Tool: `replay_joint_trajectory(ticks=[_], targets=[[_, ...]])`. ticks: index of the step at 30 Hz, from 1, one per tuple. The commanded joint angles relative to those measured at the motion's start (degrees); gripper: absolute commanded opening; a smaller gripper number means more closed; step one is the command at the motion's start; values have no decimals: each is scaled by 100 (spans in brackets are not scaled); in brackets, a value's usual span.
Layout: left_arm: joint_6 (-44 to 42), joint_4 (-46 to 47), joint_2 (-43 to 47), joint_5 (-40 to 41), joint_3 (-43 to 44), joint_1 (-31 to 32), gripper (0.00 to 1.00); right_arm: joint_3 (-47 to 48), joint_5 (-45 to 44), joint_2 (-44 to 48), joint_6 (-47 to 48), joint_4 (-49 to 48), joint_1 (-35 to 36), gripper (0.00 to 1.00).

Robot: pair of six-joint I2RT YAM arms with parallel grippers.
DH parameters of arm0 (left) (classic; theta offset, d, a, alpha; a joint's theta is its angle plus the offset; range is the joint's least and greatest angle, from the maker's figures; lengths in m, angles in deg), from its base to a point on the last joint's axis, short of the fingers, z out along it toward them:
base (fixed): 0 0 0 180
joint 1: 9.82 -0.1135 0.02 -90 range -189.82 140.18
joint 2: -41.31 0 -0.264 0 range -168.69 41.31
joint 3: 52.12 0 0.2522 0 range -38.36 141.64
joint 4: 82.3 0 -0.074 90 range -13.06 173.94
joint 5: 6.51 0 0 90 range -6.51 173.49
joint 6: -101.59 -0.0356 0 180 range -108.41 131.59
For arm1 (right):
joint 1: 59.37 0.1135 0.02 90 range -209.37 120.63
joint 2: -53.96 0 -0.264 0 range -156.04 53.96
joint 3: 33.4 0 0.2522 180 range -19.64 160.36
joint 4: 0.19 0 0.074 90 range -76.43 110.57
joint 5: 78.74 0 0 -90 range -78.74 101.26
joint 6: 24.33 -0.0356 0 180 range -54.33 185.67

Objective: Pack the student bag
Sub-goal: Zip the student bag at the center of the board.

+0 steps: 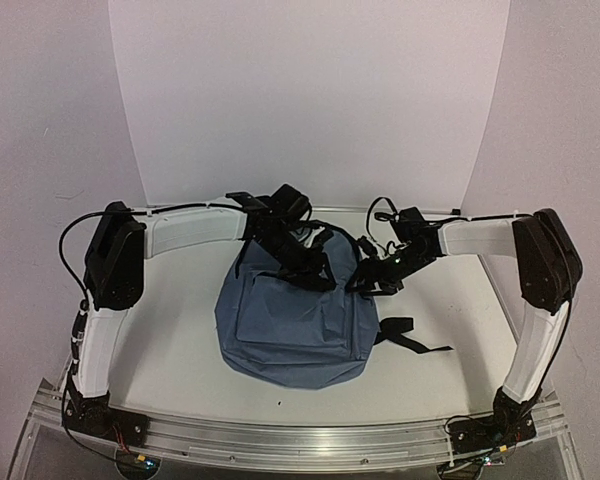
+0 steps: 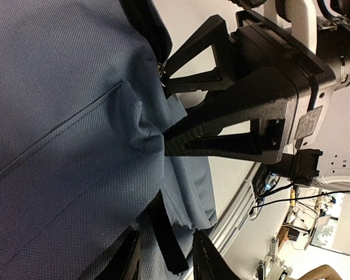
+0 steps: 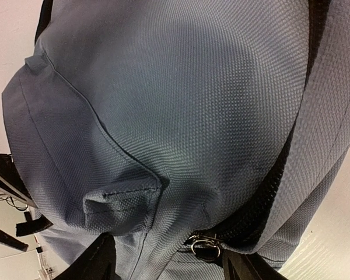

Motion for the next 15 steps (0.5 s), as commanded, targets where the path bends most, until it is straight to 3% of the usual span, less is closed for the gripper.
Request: replay_joint_trajectory(ticks=[1, 12, 15], targets=[[-154, -108, -179, -9, 501, 12, 28, 158, 265, -9, -63, -324, 89, 60], [-85, -239, -135, 142, 435, 2, 1, 147, 32, 8, -129, -354, 106, 51], [-72, -336, -37, 234, 326, -2, 0, 147, -41, -2, -129, -352, 105, 45]])
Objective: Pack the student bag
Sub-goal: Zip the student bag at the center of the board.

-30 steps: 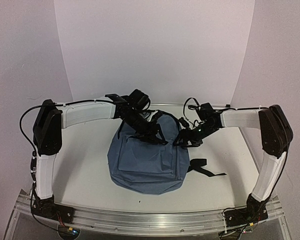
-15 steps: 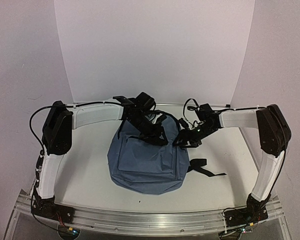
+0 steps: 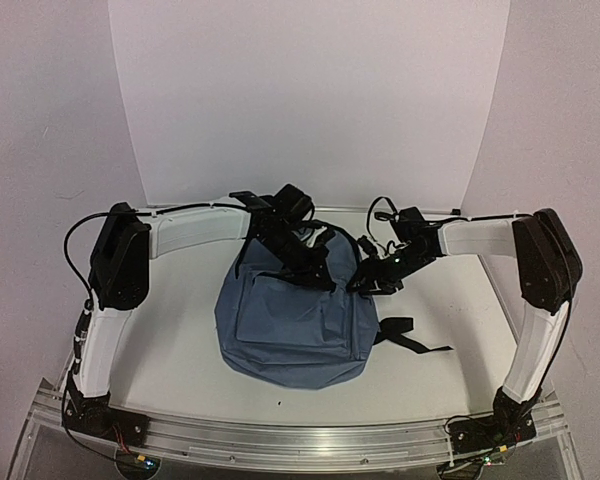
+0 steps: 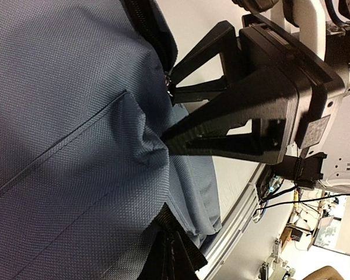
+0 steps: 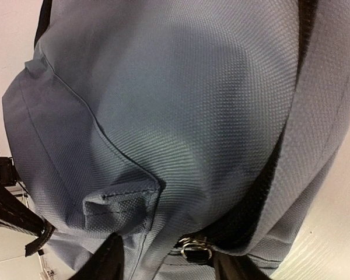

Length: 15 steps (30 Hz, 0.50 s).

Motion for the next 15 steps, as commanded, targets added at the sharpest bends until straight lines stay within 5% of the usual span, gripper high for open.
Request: replay_joint_trajectory(ticks=[1, 11, 15], targets=[[18, -196, 227, 212, -52, -9, 0, 147, -5, -10, -2, -300, 101, 42], [171, 11, 536, 255, -468, -25, 2, 156, 91, -25, -55, -301, 99, 15], [213, 273, 645, 88, -574, -16, 33, 140, 264, -7, -72, -314, 104, 2]])
